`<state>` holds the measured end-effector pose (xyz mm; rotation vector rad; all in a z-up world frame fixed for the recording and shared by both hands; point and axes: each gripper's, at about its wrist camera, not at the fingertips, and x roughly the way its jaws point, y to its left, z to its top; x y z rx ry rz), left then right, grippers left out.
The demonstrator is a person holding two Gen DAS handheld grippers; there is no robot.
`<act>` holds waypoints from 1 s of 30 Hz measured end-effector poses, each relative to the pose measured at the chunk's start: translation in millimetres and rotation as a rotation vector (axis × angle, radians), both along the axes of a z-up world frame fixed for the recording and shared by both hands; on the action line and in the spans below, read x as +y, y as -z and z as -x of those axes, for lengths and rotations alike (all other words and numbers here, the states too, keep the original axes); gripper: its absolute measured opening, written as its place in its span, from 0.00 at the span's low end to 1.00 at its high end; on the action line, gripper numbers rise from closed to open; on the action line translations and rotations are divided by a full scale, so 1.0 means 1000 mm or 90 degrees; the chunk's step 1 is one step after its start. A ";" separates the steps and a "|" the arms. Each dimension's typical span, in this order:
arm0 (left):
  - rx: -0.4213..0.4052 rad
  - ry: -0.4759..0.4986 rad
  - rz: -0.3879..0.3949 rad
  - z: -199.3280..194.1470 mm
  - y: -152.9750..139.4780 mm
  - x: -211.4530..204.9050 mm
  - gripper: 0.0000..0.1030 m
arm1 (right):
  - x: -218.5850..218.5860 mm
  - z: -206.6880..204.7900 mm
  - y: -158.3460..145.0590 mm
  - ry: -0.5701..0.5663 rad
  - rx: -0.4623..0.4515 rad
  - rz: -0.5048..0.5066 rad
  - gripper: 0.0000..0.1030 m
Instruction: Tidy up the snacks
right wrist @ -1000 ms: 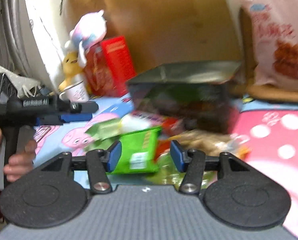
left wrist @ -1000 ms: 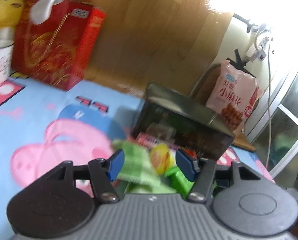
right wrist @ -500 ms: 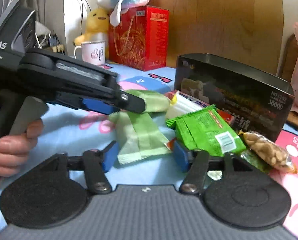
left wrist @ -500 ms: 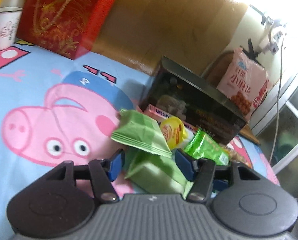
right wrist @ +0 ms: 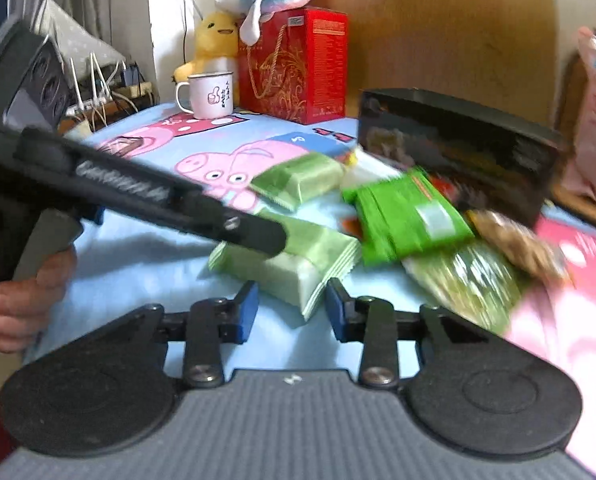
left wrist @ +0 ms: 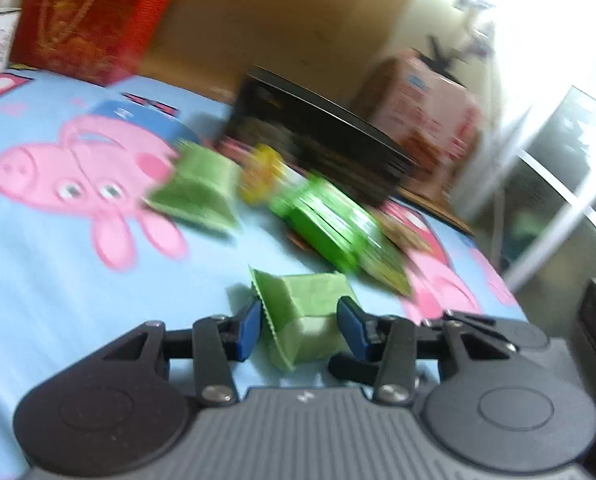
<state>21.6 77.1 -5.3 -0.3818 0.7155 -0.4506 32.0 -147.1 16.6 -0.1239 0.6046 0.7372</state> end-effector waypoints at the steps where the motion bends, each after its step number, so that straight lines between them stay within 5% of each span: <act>1: -0.008 0.015 -0.006 0.009 0.001 -0.008 0.40 | -0.009 0.006 0.001 0.008 0.009 -0.011 0.37; 9: -0.043 0.053 -0.045 0.032 -0.001 -0.047 0.52 | -0.049 0.043 0.010 0.084 0.026 -0.092 0.39; 15: -0.043 0.028 -0.058 0.037 -0.003 -0.042 0.58 | -0.049 0.046 0.010 0.115 -0.002 -0.079 0.70; 22: -0.044 0.005 -0.073 0.041 -0.005 -0.032 0.59 | -0.049 0.050 0.017 0.112 -0.009 -0.097 0.86; 30: -0.038 0.006 -0.044 0.036 -0.003 -0.026 0.61 | -0.036 0.055 0.019 0.110 -0.040 -0.047 0.91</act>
